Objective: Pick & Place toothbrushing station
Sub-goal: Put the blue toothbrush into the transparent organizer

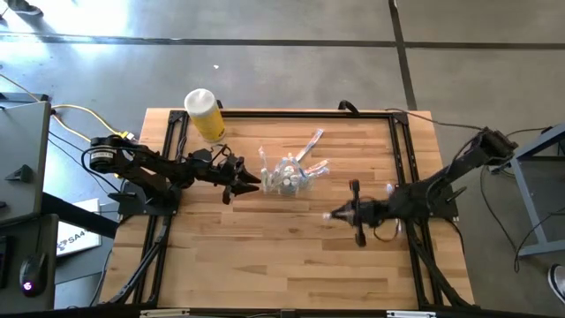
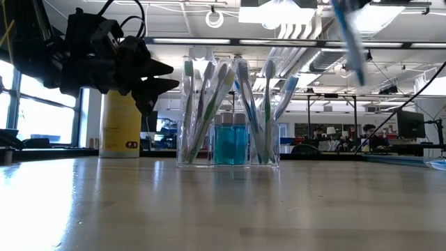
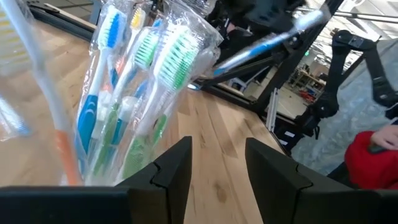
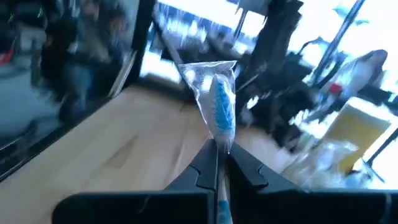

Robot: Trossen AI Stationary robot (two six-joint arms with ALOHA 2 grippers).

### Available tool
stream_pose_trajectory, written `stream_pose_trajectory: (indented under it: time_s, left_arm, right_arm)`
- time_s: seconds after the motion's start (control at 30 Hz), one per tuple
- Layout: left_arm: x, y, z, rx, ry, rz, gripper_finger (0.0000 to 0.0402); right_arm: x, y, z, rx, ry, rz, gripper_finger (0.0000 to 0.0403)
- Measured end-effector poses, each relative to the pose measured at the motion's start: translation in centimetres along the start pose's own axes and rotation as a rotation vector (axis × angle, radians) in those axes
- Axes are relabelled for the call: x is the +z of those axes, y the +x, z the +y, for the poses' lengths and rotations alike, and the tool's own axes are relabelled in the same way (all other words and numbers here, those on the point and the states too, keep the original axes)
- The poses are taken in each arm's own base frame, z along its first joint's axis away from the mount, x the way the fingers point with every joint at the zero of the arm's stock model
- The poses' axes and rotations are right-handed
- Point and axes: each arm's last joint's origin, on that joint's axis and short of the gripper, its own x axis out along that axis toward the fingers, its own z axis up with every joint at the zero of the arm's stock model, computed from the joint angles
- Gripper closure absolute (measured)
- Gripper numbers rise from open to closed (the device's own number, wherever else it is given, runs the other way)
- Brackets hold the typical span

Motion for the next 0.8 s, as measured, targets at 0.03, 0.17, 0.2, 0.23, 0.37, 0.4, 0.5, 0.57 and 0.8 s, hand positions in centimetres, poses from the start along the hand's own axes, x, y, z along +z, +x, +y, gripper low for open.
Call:
stream_pose_trajectory:
  time_s: [0.03,0.17,0.2,0.23,0.37,0.4,0.5,0.57,0.8]
  left_arm:
    - [0.0,0.0,0.0,0.0,0.0,0.0,0.0256]
    - [0.0,0.0,0.0,0.0,-0.001,0.0,0.0256]
    - [0.0,0.0,0.0,0.0,-0.002,0.0,0.0256]
    - [0.0,0.0,0.0,0.0,-0.002,0.0,0.0256]
    - [0.0,0.0,0.0,-0.001,-0.002,-0.001,0.0256]
    - [0.0,0.0,0.0,-0.001,-0.002,-0.001,0.0256]
    - [0.0,0.0,0.0,-0.001,-0.001,-0.003,0.0256]
    - [0.1,0.0,0.0,-0.004,0.002,-0.008,0.0256]
    - [0.1,0.0,0.0,-0.003,0.002,-0.008,0.0256]
  right_arm:
    - [-0.7,0.0,-0.7,-0.013,0.005,-0.04,0.0399]
    - [-3.6,-0.3,-3.2,-0.054,0.041,-0.205,0.0399]
    - [-4.3,-0.5,-3.7,-0.066,0.045,-0.239,0.0399]
    - [-4.8,-0.7,-4.2,-0.079,0.048,-0.275,0.0399]
    - [-5.9,-0.8,-6.2,-0.09,0.061,-0.375,0.0399]
    - [-6.1,-0.6,-6.5,-0.083,0.064,-0.381,0.0399]
    - [-6.8,0.3,-7.5,-0.078,0.07,-0.394,0.0399]
    - [-7.6,0.7,-8.1,-0.095,0.074,-0.368,0.0399]
    - [-7.5,3.0,-10.2,-0.055,0.067,-0.385,0.0399]
